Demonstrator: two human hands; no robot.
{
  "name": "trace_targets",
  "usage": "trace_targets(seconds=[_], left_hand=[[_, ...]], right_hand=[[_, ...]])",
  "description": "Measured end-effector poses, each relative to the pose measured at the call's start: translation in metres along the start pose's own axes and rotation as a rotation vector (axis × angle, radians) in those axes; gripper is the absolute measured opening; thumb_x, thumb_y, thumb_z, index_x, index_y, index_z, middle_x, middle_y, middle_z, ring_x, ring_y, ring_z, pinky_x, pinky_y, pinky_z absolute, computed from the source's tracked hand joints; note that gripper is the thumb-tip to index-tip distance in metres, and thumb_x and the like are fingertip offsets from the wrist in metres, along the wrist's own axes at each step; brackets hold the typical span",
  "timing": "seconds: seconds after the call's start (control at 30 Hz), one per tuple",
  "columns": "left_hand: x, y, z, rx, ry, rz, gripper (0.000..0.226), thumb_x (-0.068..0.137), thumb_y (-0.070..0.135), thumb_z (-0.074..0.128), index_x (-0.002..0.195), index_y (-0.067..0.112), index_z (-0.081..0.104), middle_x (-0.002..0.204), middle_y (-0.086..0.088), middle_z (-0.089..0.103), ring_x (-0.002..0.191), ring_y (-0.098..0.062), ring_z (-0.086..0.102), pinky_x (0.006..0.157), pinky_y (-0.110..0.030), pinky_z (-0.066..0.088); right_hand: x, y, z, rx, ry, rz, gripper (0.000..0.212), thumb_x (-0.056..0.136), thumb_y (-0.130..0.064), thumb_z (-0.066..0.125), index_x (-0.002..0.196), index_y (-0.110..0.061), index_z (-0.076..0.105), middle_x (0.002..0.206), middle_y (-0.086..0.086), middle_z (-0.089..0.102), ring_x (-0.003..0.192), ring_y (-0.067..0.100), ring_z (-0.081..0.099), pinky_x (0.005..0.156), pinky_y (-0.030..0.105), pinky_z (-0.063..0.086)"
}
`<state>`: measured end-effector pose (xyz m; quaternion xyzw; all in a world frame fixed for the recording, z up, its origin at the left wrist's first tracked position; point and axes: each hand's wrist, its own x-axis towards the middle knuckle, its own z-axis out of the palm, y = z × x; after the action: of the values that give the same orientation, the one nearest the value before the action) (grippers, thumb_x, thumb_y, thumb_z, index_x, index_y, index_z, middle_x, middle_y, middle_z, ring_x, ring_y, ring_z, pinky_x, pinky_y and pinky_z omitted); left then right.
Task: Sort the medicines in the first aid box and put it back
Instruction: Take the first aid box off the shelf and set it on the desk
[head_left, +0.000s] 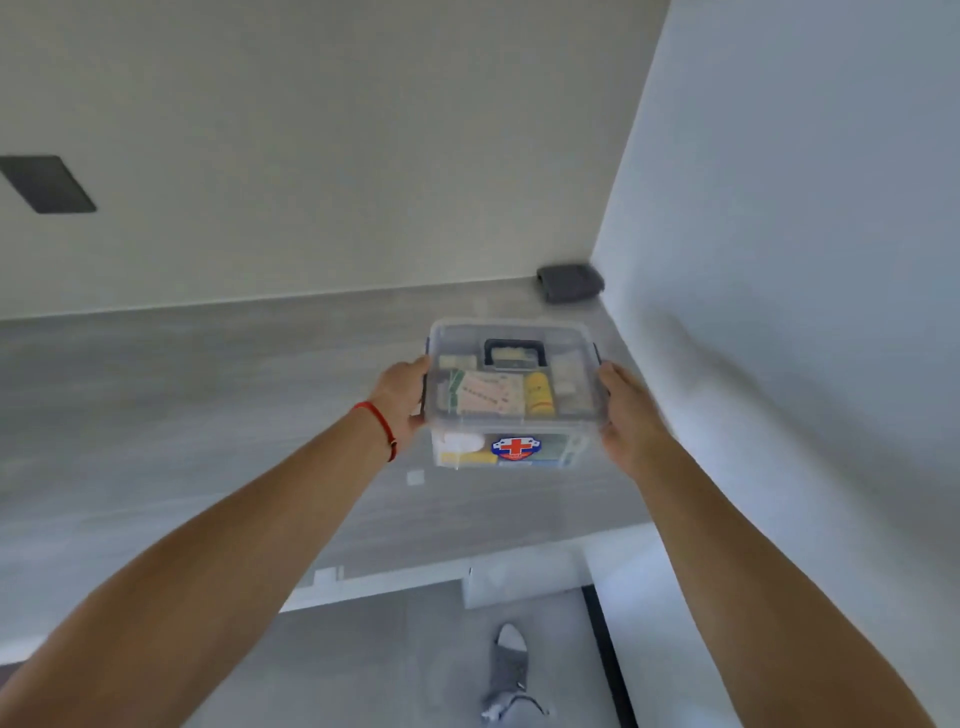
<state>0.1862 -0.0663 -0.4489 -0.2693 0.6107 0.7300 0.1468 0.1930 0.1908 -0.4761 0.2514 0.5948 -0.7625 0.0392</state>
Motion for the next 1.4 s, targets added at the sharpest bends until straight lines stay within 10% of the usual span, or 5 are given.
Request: trace_targets(seconds=[0.63,0.87,1.07,1.23,1.4], left_hand=[[0.066,-0.068,-0.031,0.132,0.167,-0.128,0.026,0.098,0.028,0.06,0.108,0.006,0.069,0.102,-0.012,0.069,0.09,-0.027,0.064,0.07,-0.037,0.055],[0.07,-0.063,-0.045,0.336,0.189,0.042,0.012,0.092,0.015,0.067,0.098,0.012,0.077,0.076,-0.01,0.076,0.061,-0.024,0.074,0.06,-0.035,0.062],[0.059,-0.06,-0.025,0.857,0.305,0.259,0.037,0.093,0.012,0.041,0.066,-0.002,0.062,0.066,-0.021,0.069,0.065,-0.035,0.069,0.066,-0.042,0.06],[0.062,-0.058,-0.01,1.11,0.371,0.248,0.029,0.096,0.007,0.041,0.068,0.011,0.045,0.066,-0.003,0.047,0.06,-0.021,0.047,0.058,-0.033,0.037],[0.08,-0.064,-0.028,0.779,0.383,0.003,0.018,0.097,0.009,0.05,0.091,0.0,0.064,0.075,-0.012,0.067,0.072,-0.033,0.068,0.071,-0.045,0.061]], right_hand=[[0.087,0.028,-0.024,-0.486,-0.254,0.14,0.02,0.098,-0.007,0.061,0.117,-0.009,0.069,0.104,0.018,0.073,0.082,0.027,0.072,0.064,0.034,0.062],[0.101,0.009,-0.019,-0.841,-0.353,0.033,0.017,0.095,0.007,0.056,0.096,0.021,0.067,0.1,0.039,0.069,0.084,0.045,0.076,0.066,0.045,0.066],[0.106,0.004,-0.005,-1.16,-0.338,-0.025,0.025,0.088,-0.002,0.059,0.065,0.004,0.066,0.065,0.016,0.076,0.059,0.027,0.077,0.075,0.042,0.065],[0.106,0.002,0.007,-1.281,-0.332,-0.046,0.015,0.089,-0.005,0.062,0.075,0.0,0.066,0.055,0.007,0.073,0.05,0.023,0.074,0.061,0.033,0.064],[0.11,-0.001,-0.006,-1.147,-0.337,0.079,0.017,0.096,0.004,0.053,0.097,0.01,0.069,0.088,0.026,0.077,0.069,0.028,0.078,0.069,0.037,0.066]])
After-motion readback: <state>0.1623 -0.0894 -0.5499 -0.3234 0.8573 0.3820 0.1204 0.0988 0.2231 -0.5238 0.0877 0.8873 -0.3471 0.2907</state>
